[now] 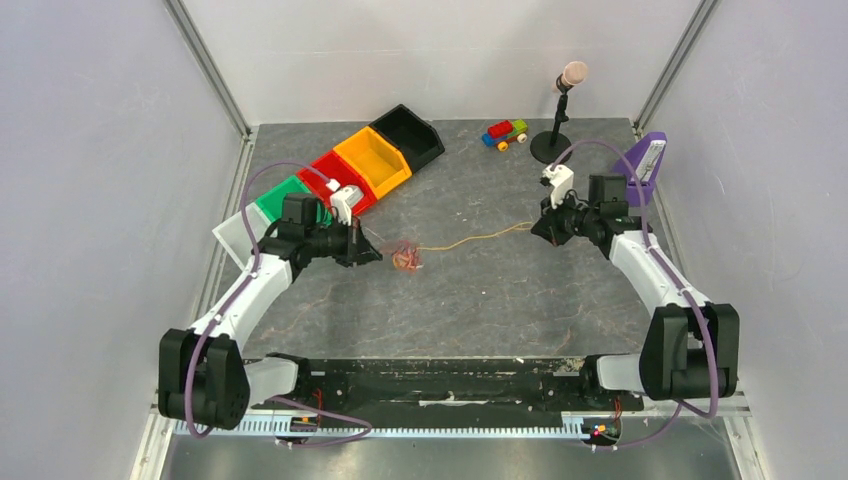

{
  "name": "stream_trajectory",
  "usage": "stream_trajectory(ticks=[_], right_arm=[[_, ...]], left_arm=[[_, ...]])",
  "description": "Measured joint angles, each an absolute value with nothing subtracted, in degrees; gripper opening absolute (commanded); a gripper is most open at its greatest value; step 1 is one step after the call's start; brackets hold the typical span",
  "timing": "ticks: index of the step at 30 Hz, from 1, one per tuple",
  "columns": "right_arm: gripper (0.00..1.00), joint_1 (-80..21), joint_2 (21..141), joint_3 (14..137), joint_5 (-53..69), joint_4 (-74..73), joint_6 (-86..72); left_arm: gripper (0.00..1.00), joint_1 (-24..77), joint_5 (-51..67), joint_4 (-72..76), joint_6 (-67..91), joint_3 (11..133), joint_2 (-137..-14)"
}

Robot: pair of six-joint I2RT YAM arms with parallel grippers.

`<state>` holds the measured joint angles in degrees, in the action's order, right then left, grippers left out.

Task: Untangle the cables

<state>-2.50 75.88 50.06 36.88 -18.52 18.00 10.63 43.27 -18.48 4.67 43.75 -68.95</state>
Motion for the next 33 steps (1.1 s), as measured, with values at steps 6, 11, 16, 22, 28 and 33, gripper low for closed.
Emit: stream_trajectory(ticks=[6, 11, 16, 22, 28, 33], right_arm=[[0.00, 6.81, 77.89, 50.04, 33.74, -21.15, 22.37], [0.00, 9.26, 79.70, 48.69, 31.09, -22.61, 25.39], [0.00, 13.58, 82.67, 48.69, 28.86, -23.03, 27.35], [0.00, 22.52, 85.65, 50.63, 25.58, -23.27, 30.15], [0.00, 26.61, 86.13, 53.43, 25.45, -23.38, 32.91], [0.00, 26.48, 86.54, 53.63, 25.96, -24.16, 33.30]], left_arm=[[0.02, 4.84, 41.08, -23.18, -1.61, 42.30, -68.23], [0.02, 3.99, 41.01, -24.23, -2.52, 41.82, -69.47], [0.02, 3.40, 38.65, -26.59, -6.50, 42.68, -70.87], [0.02, 1.50, 33.82, -30.98, -15.25, 43.70, -72.47], [0.02, 0.95, 31.59, -32.05, -20.45, 43.77, -74.85], [0.02, 2.31, 30.92, -33.45, -22.57, 44.93, -75.40]])
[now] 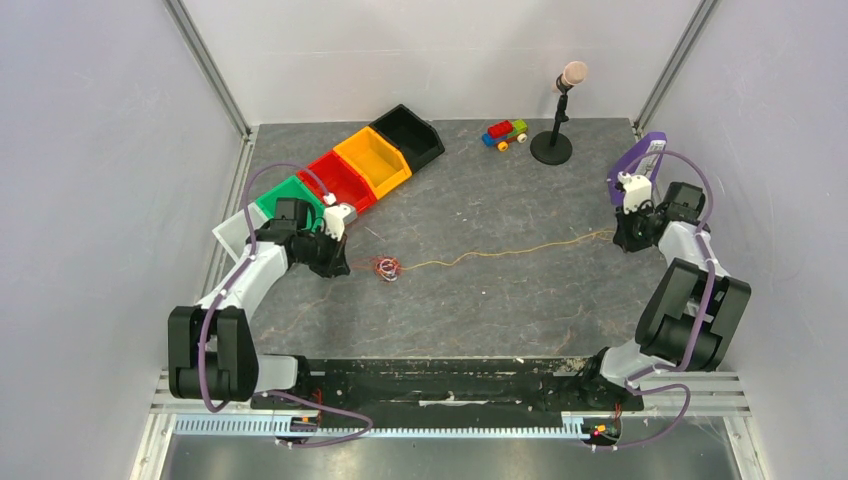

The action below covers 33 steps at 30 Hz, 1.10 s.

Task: Untangle the cables

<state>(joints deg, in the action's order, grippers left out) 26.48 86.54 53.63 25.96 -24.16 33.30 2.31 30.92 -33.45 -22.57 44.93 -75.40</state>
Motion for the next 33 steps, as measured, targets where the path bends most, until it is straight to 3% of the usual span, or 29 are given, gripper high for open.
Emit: stream_trajectory(ticks=[17, 23, 29, 30, 33], right_arm=[[0.00, 34.48, 91.81, 64.42, 24.91, -24.53, 34.57], [0.00, 33.71, 91.88, 64.42, 26.46, -25.78, 35.53], [0.00, 28.64, 90.15, 64.45, 35.42, -32.25, 36.03], [0.00, 27.11, 89.25, 64.45, 37.19, -33.28, 35.92], [0.00, 20.84, 85.49, 64.66, 42.76, -35.73, 34.85]], left_arm=[[0.02, -3.16, 19.75, -37.82, -38.44, 43.16, -75.57], [0.02, -2.87, 22.20, -40.03, -39.83, 43.18, -76.07], [0.03, 8.21, 28.82, -40.10, -36.14, 46.37, -72.44], [0.07, 11.84, 29.58, -38.61, -33.93, 47.55, -71.92], [0.56, 19.75, 31.24, -34.81, -29.06, 50.63, -71.99]])
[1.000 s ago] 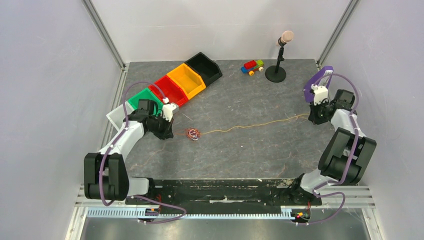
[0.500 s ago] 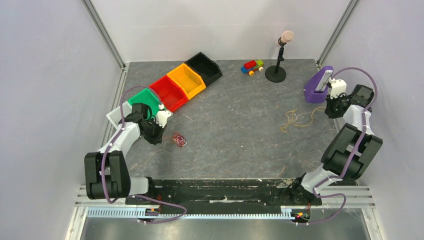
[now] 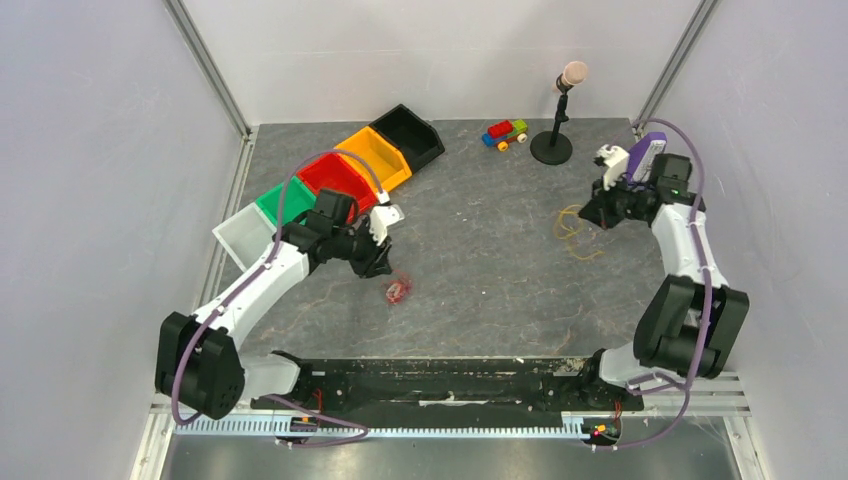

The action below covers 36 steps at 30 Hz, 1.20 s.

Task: Untangle the cables

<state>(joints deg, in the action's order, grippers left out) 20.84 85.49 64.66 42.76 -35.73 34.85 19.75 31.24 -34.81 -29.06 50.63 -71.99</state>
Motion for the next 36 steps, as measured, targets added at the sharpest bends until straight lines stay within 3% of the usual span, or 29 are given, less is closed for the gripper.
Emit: stream_trajectory(ticks=[1, 4, 10, 15, 26, 36], right_arm=[[0.00, 18.72, 84.07, 64.66, 44.53, -36.23, 34.37], [0.00, 14.61, 80.34, 64.66, 49.60, -37.69, 33.19], [0.00, 12.82, 78.56, 61.41, 50.02, -37.04, 33.19], [0.00, 8.47, 83.85, 54.46, 46.11, -35.14, 32.34], [0.00, 2.42, 90.70, 49.12, 38.28, -27.53, 26.44], [0.00, 2.42, 92.27, 49.12, 36.56, -25.21, 23.99]], left_arm=[[0.64, 21.58, 32.23, -34.00, -27.64, 51.75, -72.31], [0.73, 23.35, 34.41, -32.62, -23.90, 55.27, -73.76], [0.76, 23.46, 35.20, -27.73, -20.16, 56.84, -74.70], [0.77, 28.16, 33.28, -22.76, -17.58, 56.86, -78.13], [0.78, 43.68, 28.49, -7.79, -3.31, 64.23, -98.56], [0.82, 47.42, 27.11, -5.78, -14.55, 75.96, -110.06]])
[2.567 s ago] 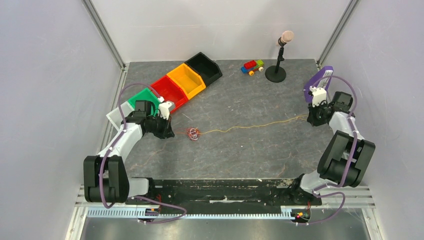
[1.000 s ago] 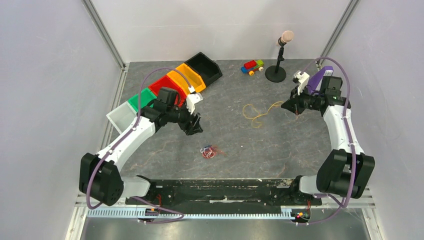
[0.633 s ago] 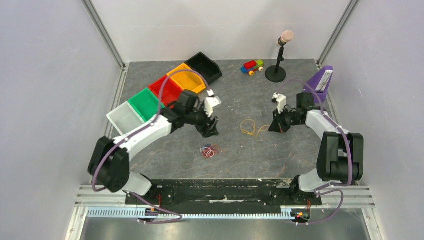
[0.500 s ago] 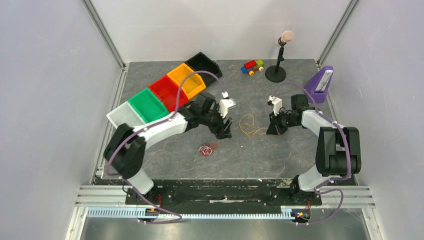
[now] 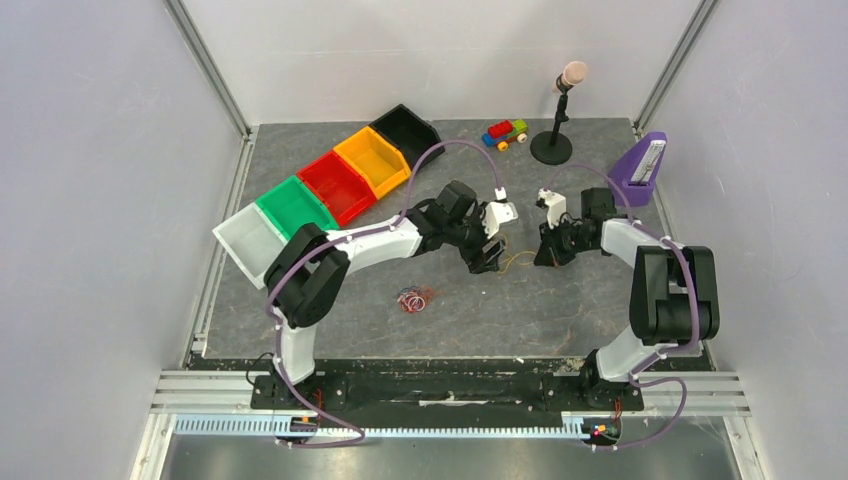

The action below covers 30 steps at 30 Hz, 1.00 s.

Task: Untangle the cables

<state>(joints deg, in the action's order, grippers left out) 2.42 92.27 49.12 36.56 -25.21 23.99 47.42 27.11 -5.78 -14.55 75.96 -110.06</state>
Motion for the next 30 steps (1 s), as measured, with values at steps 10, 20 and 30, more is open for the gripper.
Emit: stream_trajectory(ticks=[10, 20, 30], right_arm=[[0.00, 1.30, 94.56, 49.12, 34.11, -20.01, 17.41], [0.00, -3.03, 95.77, 49.32, 30.55, -15.84, 12.32], [0.78, -3.31, 96.25, 51.40, 31.05, -17.56, 10.94]], left_arm=[[0.83, 46.98, 32.58, -7.05, -13.85, 82.72, -118.54], [0.40, 46.68, 31.57, -4.38, -0.36, 85.80, -123.79], [0.02, 45.60, 22.59, -8.91, -0.05, 85.89, -121.69]])
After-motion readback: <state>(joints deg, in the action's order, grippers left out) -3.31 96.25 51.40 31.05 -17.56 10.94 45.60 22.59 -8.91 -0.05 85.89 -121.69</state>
